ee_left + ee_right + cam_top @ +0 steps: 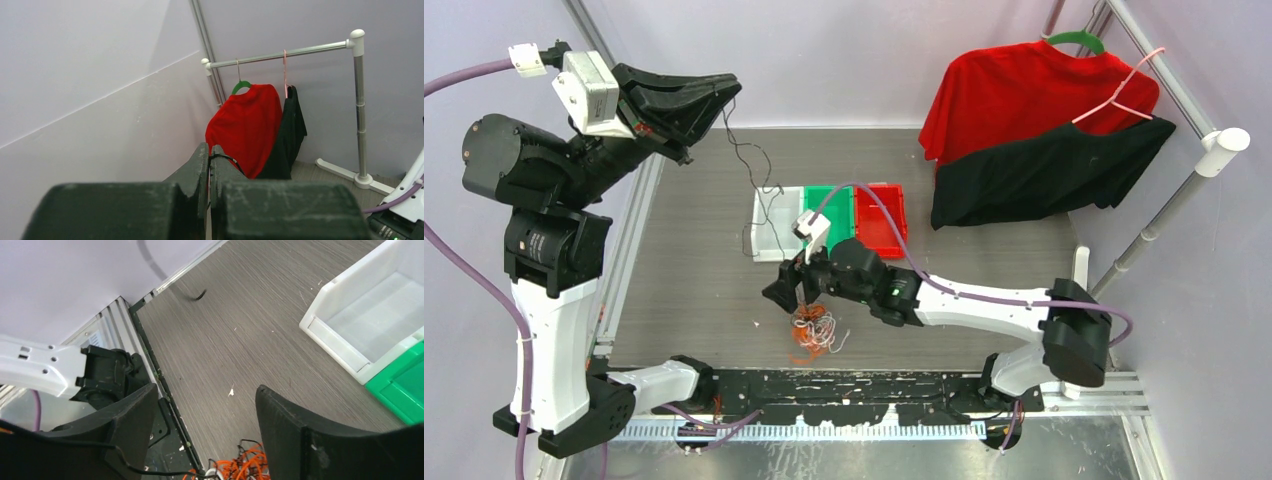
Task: Untangle the cables
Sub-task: Untie the cable, then place the cable in the bin.
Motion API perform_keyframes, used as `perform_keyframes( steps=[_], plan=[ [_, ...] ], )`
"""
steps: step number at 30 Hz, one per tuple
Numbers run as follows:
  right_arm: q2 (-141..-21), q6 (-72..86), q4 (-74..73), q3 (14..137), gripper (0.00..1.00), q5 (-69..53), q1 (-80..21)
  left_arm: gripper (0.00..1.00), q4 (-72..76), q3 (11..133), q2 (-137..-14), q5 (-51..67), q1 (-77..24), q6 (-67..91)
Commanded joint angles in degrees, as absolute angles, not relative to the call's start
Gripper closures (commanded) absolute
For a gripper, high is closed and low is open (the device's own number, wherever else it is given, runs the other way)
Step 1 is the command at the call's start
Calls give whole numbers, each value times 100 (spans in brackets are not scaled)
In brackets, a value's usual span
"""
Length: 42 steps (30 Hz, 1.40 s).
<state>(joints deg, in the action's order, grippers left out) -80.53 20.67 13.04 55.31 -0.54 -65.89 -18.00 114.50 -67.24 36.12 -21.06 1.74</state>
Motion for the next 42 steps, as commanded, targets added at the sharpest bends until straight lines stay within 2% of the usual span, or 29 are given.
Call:
perform_keyframes(
  steps=[1, 4, 6, 10, 19, 26, 30, 35, 38, 42],
  plan=[
    [-8388, 2242, 1949, 5933, 31, 237, -6609, 100, -1586, 11557, -6645, 3732, -2131, 409],
    [-8656, 2402, 2164, 5921, 53, 231, -6609, 100, -1630, 11712, -6674, 3750, -2127, 479],
    [-8832, 2519, 2217, 5916, 60, 159, -6610, 100, -1656, 11850, -6710, 3753, -2127, 513],
    [-9182, 2746, 2469, 5790, 61, 147, -6609, 100, -1652, 12148, -6786, 3708, -2133, 613],
    [-9763, 2932, 2547, 5423, 65, 951, -6611, 100, -1721, 12915, -6988, 3474, -2127, 598],
    [-9706, 2961, 2562, 4767, 63, 1589, -6609, 100, -1686, 13567, -7223, 3095, -2129, 182],
    [-9565, 3005, 2755, 4254, 51, 2166, -6617, 100, -1323, 13725, -7233, 2850, -2127, -215],
    [-9268, 3067, 2845, 3758, 46, 2519, -6661, 100, -1256, 13966, -7523, 2766, -2128, -708],
    [-8836, 3077, 2768, 3580, 41, 2623, -6675, 100, -1478, 13682, -7410, 2919, -2128, -763],
    [-8063, 2971, 2235, 3727, 32, 2706, -6672, 100, -1440, 12706, -6949, 2941, -2127, -974]
  ],
)
